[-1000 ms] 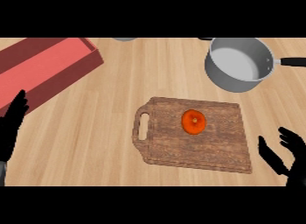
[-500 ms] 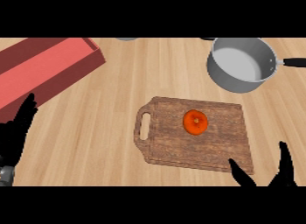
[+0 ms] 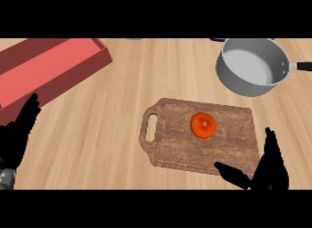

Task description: Pick the squash from the cutting board and place it in the pot

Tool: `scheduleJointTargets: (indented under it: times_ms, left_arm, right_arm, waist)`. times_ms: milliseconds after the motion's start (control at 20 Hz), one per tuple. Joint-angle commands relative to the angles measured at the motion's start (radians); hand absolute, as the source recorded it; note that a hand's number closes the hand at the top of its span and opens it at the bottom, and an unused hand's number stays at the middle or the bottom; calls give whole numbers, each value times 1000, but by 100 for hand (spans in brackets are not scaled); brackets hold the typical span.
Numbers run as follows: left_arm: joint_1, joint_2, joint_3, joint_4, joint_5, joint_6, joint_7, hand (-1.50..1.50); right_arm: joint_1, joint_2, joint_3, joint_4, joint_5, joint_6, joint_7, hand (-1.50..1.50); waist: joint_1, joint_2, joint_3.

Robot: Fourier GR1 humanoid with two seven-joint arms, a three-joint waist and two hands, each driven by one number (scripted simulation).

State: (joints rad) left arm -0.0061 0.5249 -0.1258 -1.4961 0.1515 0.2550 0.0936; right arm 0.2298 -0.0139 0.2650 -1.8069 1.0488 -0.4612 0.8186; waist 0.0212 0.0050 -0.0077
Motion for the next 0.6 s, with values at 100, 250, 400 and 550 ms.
scheduleJointTargets:
  times_ms: [100, 250, 400, 550]
  left_arm:
    - [5, -21, -22, -5, -12, -5, -12, 0]
    - [-11, 4, 12, 7, 1, -16, 3, 0]
    - [-2, 8, 23, 29, 7, -41, -26, 0]
    - [7, -23, -2, -8, -23, -2, -1, 0]
  right_arm:
    - [-204, 13, 30, 6, -11, 412, 344, -150]
    - [-307, 14, 8, 10, -137, 566, 462, -150]
    - [-414, 14, -18, 46, -225, 628, 554, -150]
    - [-528, 14, -88, 124, -303, 659, 578, -150]
  waist:
    - [22, 4, 3]
    - [14, 2, 5]
    - [4, 0, 5]
    - [1, -1, 6]
